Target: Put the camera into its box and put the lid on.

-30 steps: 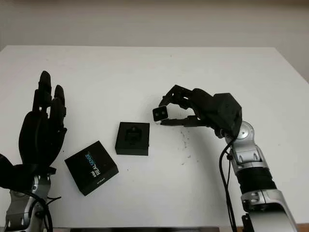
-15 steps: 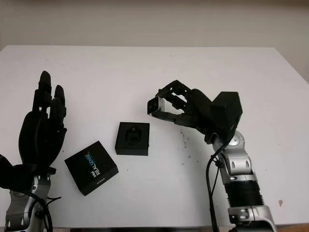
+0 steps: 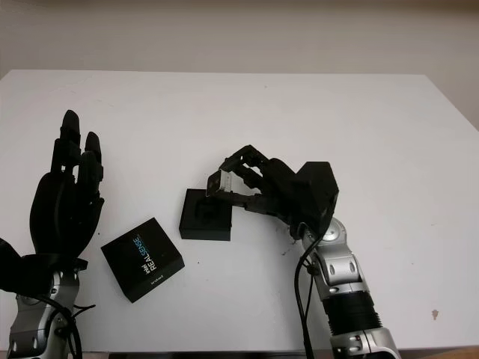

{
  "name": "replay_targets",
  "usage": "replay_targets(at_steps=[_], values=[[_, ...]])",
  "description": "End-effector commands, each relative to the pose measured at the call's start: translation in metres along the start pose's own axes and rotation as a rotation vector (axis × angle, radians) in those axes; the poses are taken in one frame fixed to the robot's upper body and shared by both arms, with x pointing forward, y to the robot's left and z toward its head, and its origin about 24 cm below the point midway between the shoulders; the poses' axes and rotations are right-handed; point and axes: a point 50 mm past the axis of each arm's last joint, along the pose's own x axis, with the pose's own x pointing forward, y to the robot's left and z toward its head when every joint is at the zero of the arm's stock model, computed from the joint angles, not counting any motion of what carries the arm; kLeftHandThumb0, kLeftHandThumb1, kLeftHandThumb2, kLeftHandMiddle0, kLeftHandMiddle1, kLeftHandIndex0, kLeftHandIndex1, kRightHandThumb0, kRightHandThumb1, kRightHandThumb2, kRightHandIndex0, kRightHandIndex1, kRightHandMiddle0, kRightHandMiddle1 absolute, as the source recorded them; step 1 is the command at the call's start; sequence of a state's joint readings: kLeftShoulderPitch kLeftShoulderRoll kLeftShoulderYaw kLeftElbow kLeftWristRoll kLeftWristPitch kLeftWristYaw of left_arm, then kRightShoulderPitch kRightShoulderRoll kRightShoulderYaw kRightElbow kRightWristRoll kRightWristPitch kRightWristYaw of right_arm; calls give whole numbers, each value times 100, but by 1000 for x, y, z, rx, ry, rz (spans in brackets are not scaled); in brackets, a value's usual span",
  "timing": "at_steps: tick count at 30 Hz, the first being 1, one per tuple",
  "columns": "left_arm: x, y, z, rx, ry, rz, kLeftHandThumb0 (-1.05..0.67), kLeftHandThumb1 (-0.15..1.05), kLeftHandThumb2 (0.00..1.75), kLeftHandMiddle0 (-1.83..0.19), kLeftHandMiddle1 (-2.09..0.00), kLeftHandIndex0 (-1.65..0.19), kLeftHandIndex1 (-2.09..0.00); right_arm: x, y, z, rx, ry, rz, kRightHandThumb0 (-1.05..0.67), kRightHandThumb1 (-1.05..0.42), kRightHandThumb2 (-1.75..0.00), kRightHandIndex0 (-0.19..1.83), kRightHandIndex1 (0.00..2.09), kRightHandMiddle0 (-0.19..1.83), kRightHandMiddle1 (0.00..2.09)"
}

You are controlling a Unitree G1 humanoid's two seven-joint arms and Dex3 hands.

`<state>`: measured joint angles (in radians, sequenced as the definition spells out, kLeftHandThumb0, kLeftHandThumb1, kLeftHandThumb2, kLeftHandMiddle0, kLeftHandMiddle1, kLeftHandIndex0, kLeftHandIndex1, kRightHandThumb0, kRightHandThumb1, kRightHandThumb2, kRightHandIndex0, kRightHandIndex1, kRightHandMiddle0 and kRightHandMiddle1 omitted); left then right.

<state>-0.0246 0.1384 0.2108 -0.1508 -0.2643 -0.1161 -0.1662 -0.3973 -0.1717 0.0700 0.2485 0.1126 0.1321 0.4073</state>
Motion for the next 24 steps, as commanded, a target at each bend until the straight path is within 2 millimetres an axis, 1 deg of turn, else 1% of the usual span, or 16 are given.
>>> replay_targets(at_steps=[1, 5, 10, 16, 24], values=[[1, -2, 3, 4, -16, -8, -75, 105, 47, 16, -5, 17, -5, 4, 5, 4, 6, -15, 12, -35, -98, -4, 14, 13, 20, 188], [1, -2, 3, 3, -17, -10, -74, 105, 47, 15, -6, 17, -5, 6, 11, 0, 12, -4, 27, -35, -99, -5, 12, 12, 19, 185], [1, -2, 3, -2, -18, -12, -74, 105, 47, 16, -5, 17, -6, 7, 15, -7, 38, 17, 31, -35, -99, -5, 11, 11, 17, 188], [1, -2, 2, -5, -15, -9, -75, 105, 47, 16, -5, 17, -6, 6, 21, -10, 50, 18, 45, -39, -99, -5, 11, 10, 17, 188], [1, -1, 2, 5, -16, -14, -75, 105, 48, 16, -5, 17, -5, 4, 27, -15, 47, 27, 52, -36, -100, -6, 11, 10, 15, 192]])
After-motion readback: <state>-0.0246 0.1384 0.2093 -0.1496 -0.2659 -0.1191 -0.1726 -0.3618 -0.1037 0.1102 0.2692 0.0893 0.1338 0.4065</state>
